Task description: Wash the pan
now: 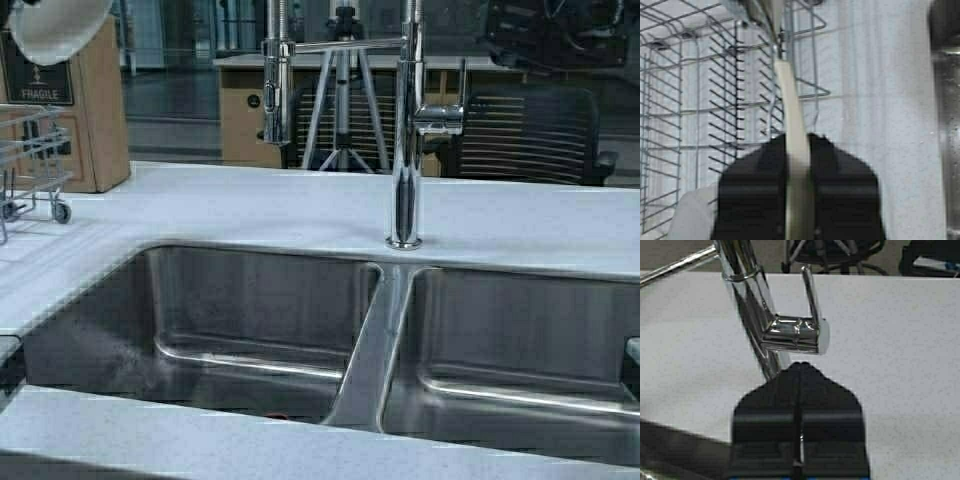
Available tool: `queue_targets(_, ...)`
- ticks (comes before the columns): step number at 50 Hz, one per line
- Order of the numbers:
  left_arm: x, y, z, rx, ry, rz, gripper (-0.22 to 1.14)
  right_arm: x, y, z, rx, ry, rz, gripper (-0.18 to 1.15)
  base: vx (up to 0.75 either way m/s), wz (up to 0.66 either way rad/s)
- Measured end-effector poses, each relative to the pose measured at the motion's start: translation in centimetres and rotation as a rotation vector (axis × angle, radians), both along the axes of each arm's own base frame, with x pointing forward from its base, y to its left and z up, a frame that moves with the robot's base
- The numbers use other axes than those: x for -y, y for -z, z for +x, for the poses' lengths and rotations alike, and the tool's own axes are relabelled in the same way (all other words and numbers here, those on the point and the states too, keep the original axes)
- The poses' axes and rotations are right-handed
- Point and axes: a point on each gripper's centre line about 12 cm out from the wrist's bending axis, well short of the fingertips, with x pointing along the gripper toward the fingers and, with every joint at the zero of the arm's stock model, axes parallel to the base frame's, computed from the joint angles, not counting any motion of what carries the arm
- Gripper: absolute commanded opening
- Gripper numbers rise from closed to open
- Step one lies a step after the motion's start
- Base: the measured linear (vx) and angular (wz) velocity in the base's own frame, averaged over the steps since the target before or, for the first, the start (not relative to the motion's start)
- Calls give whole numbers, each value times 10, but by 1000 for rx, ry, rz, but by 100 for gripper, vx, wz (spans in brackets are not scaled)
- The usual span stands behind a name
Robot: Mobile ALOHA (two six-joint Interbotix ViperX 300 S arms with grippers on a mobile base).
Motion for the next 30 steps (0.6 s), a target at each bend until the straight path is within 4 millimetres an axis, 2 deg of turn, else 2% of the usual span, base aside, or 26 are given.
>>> queue_targets(9,-60,-11,11,-38,-66,-27,4,-1,-1,1,4,-3,2,6,1,5)
queue_targets(15,-90,-3,17,-70,-105,-81,4,-2,-1,0,5,-5,1,5,1,4)
queue_targets(20,-105,13,23,-118,-114,-109,4,-1,-1,0,3,-2,1,5,2,5)
queue_targets(30,-134,67,28,-263,-144,-139,4,0,1,-1,-1,-2,-2,5,2,4)
